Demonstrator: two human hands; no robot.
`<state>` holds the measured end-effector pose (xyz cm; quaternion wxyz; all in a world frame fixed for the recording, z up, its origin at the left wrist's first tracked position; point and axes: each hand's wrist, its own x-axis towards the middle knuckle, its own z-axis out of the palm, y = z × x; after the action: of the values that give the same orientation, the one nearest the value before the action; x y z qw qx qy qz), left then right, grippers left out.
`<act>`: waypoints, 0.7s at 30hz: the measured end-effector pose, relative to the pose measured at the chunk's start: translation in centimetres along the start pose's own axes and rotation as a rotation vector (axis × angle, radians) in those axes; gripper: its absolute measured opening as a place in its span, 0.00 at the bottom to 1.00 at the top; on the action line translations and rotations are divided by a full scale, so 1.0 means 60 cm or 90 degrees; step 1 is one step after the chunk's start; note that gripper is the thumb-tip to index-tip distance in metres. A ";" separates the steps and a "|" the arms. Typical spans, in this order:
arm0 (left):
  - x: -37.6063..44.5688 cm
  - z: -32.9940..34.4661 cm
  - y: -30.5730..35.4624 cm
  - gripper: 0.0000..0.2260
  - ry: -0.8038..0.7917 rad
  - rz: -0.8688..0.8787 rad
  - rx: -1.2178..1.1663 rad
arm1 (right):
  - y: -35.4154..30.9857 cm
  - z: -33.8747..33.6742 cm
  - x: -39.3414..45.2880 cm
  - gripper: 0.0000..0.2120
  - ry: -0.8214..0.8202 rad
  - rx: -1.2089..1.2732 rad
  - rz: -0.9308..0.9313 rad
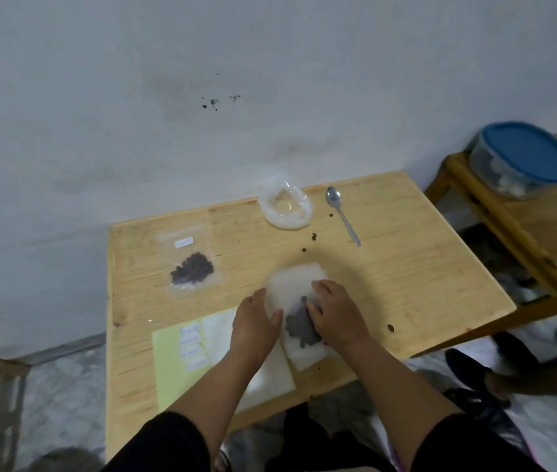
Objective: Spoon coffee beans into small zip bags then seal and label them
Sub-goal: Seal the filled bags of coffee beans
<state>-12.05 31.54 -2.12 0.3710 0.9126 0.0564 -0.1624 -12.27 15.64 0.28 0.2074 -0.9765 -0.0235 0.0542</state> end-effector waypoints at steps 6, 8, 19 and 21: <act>0.003 0.001 0.017 0.23 0.060 0.002 -0.100 | 0.005 -0.001 0.008 0.20 0.036 0.126 0.059; 0.005 -0.007 0.023 0.22 0.091 0.012 -0.134 | 0.000 -0.007 0.014 0.20 0.049 0.191 0.092; -0.024 -0.126 -0.051 0.11 0.207 -0.032 -0.451 | -0.153 0.008 0.046 0.20 0.028 0.369 0.049; -0.041 -0.153 -0.086 0.11 0.246 -0.042 -0.470 | -0.184 0.029 0.038 0.19 0.000 0.382 0.063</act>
<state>-13.19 41.67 1.50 0.6501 0.7299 0.2086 0.0315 -10.46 26.56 2.98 0.4835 -0.8717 0.0412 0.0686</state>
